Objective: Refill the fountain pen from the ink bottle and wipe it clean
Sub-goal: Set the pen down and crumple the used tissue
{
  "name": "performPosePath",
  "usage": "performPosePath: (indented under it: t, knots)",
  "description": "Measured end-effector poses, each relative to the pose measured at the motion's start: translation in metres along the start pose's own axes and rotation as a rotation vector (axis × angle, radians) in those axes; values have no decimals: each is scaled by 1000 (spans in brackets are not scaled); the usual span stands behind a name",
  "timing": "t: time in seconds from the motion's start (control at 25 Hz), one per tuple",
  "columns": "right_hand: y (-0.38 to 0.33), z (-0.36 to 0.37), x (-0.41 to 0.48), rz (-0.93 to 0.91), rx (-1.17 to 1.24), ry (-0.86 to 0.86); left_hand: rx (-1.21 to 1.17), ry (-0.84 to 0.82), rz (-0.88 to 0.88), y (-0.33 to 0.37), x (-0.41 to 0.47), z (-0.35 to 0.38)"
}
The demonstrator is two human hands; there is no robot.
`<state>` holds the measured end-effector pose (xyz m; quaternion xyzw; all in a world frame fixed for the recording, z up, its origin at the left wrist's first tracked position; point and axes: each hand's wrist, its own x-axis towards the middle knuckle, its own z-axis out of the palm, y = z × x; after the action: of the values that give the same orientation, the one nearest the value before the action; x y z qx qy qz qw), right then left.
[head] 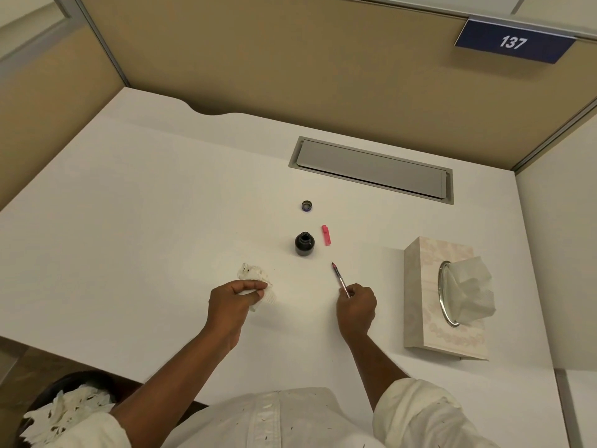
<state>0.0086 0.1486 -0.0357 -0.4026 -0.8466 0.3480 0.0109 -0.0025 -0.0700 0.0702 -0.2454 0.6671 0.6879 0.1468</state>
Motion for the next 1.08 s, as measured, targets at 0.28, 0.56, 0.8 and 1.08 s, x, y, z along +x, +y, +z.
performPosePath:
  t: [0.28,0.56,0.8,1.08]
  knots:
    - [1,0,-2,-20,1,-5,10,5,-1,0,-2,-1]
    - [2,-1,-3,-24,29,-13,17,12,-9,-1,-2,-1]
    - [3,-1,-2,-23,34,-28,21,6,-10,-1,-2,1]
    - [3,-2,-3,-27,59,-33,17,2,-19,-2,1,3]
